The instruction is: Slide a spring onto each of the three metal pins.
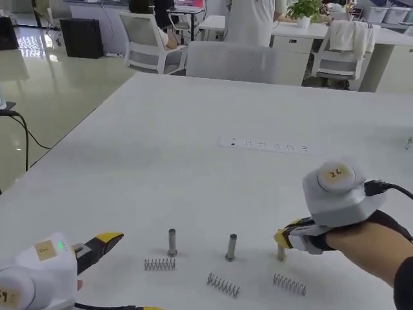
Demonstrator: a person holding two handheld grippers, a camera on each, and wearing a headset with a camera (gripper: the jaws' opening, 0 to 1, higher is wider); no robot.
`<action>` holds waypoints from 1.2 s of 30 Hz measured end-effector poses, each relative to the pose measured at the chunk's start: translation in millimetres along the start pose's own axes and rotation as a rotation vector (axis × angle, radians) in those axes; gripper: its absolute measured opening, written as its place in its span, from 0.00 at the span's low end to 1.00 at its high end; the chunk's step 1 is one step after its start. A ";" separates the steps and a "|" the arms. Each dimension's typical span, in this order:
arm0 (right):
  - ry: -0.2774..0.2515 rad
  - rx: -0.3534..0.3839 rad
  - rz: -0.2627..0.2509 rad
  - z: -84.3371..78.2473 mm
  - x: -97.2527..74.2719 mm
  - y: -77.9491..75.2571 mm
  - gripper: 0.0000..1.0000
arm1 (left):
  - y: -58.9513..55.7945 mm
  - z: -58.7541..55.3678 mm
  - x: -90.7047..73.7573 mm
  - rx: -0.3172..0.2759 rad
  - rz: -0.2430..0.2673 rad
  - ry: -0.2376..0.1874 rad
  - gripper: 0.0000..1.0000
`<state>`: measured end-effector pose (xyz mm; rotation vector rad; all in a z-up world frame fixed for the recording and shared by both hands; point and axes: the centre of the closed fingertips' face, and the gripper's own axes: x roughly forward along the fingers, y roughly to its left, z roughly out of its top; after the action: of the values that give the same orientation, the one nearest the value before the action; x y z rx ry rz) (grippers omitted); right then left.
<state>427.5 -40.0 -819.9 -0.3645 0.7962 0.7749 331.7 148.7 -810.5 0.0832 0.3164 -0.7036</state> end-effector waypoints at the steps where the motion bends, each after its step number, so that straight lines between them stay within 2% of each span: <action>1: 0.000 -0.001 0.000 -0.5 -0.5 0.2 0.05 | -0.4 0.3 -0.1 0.001 -0.001 -0.001 0.98; 9: -0.017 0.026 0.001 -4.8 -4.4 -1.3 0.05 | -1.8 0.8 -0.5 0.005 -0.002 0.001 0.98; 21: -0.022 0.000 -0.002 -4.7 -3.9 0.1 0.06 | -3.0 1.8 -0.7 0.007 -0.005 0.002 0.98; 36: -0.017 -0.012 0.004 -9.2 -2.6 0.9 0.11 | -3.6 1.5 -0.7 0.007 -0.006 0.003 0.98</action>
<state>421.0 -45.8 -824.1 -0.3663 0.7765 0.7857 329.3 146.1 -808.7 0.0894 0.3171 -0.7111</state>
